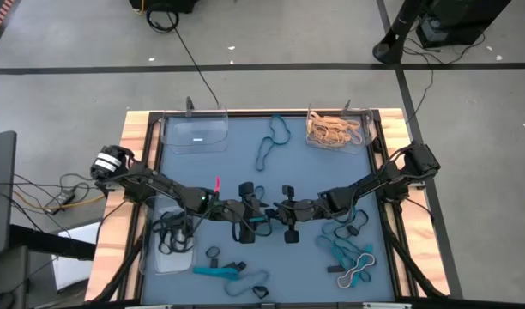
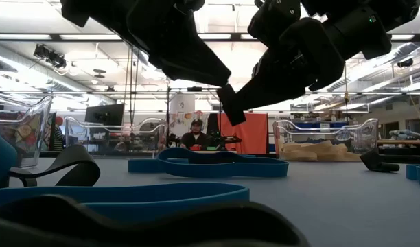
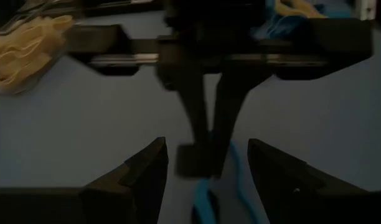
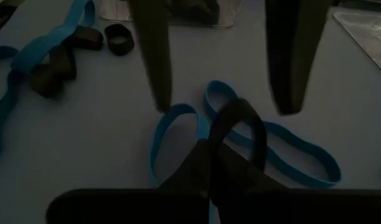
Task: Sort rubber bands into baskets
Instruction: Put the small black rubber band into the bottom left transparent bin
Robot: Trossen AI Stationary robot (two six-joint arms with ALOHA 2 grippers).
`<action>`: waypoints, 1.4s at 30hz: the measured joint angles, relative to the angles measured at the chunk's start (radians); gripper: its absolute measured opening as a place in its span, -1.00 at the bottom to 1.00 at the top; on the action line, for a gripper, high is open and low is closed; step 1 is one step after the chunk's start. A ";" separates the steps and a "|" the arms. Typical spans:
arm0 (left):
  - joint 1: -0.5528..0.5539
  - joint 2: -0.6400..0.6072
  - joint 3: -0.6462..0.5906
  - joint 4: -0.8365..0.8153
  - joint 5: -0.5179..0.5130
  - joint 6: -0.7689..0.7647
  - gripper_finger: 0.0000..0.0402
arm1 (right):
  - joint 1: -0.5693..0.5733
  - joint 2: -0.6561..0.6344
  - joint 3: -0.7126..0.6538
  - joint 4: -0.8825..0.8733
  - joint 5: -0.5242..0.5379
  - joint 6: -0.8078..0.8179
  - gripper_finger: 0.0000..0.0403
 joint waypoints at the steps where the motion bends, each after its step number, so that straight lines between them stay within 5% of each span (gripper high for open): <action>1: 0.001 0.008 0.000 0.009 0.000 0.003 0.11 | 0.000 0.000 0.000 0.001 0.000 -0.002 -0.94; 12: 0.025 0.019 0.000 0.013 0.038 -0.003 0.02 | 0.001 0.000 0.000 0.021 0.004 -0.028 -0.94; 27: 0.040 0.019 0.000 0.006 0.111 -0.013 -0.94 | 0.002 0.001 0.000 0.036 0.007 -0.024 -0.81; 32: 0.040 0.019 0.000 -0.011 0.108 -0.014 -0.92 | 0.002 0.001 0.000 0.019 0.040 -0.008 -0.64; 38: 0.039 -0.014 0.000 -0.118 0.031 -0.060 -0.94 | -0.005 0.001 0.000 -0.153 0.284 0.104 -0.53; 42: 0.036 -0.068 0.000 -0.193 -0.004 -0.100 -0.95 | -0.028 0.001 -0.021 -0.210 0.231 0.182 -0.54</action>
